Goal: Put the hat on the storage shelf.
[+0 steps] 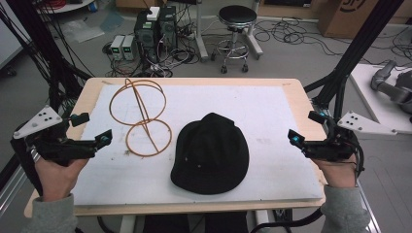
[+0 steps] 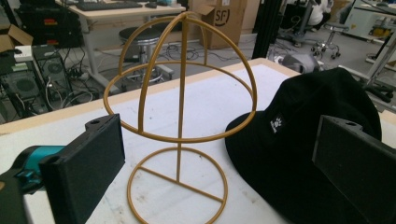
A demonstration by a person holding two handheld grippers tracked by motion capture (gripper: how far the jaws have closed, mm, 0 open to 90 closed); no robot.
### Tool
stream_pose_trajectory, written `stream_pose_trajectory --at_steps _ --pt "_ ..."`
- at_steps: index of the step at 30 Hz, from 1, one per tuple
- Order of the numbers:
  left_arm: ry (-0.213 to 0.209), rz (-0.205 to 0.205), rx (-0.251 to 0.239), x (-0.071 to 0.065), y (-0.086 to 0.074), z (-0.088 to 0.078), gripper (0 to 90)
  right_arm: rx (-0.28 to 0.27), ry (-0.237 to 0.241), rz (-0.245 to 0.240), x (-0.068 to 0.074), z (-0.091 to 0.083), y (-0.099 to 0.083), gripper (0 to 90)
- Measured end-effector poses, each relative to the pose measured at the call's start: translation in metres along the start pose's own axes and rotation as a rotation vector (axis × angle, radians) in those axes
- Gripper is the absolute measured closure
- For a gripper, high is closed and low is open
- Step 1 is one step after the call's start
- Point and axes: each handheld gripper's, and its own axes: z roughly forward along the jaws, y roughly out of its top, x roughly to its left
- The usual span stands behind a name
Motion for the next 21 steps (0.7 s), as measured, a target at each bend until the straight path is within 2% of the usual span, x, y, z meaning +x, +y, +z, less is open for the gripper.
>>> stream_pose_trajectory --at_steps 13,17,21 --pt "0.007 -0.007 -0.01 0.0016 -0.0003 -0.0013 2.6 0.009 -0.006 0.003 -0.0021 0.0011 -0.0021 1.7" --pt "-0.022 -0.019 -0.02 0.0007 0.0006 -0.0005 2.6 0.012 -0.006 0.002 -0.0034 0.0024 -0.0032 1.7" --pt "-0.022 -0.016 -0.012 -0.001 0.0004 0.0002 2.6 0.016 0.0 -0.002 -0.0049 0.0044 -0.0044 1.7"
